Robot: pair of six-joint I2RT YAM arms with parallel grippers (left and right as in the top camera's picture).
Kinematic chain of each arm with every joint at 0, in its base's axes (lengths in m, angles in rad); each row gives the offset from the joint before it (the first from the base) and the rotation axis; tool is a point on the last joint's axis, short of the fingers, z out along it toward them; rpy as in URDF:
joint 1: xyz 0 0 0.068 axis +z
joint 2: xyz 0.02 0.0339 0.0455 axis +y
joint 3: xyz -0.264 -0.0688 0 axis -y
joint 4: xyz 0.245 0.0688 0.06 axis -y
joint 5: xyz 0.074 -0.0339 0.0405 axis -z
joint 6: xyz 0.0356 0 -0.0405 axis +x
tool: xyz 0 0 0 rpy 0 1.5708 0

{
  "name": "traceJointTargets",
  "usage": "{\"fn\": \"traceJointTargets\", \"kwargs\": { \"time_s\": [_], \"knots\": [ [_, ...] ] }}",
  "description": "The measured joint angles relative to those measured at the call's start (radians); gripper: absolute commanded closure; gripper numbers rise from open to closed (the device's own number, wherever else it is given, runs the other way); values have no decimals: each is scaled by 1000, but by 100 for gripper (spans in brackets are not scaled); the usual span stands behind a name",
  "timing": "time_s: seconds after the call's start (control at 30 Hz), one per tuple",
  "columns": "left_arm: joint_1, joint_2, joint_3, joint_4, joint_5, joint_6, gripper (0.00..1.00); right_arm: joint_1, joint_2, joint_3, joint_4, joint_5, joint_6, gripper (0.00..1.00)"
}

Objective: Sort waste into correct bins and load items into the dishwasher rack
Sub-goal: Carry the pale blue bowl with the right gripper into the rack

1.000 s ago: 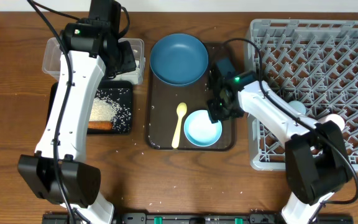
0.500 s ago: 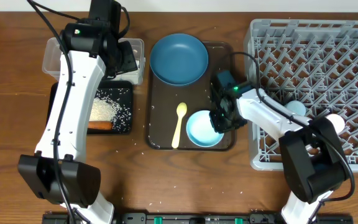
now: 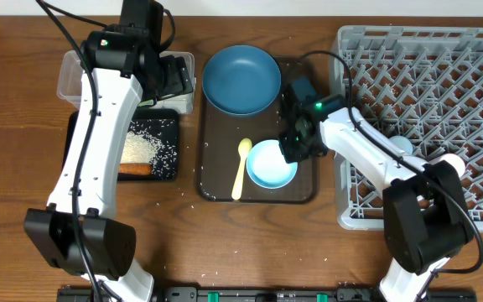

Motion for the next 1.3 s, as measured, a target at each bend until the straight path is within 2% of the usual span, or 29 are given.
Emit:
{"fn": "traceJointTargets", "kwargs": {
  "time_s": [0.4,0.73,0.87,1.1,1.3],
  "knots": [
    [0,0,0,0,0,0,6,-8,-62,27,-58,62,-2,99],
    [0,0,0,0,0,0,5,-132,-390,171,-45,254,-4,99],
    [0,0,0,0,0,0,5,-151,-441,173,-40,414,-5,99],
    [0,0,0,0,0,0,5,-209,-422,172,107,778,-5,99],
    [0,0,0,-1,0,0,5,-248,-359,173,335,962,-128,99]
  ]
}}
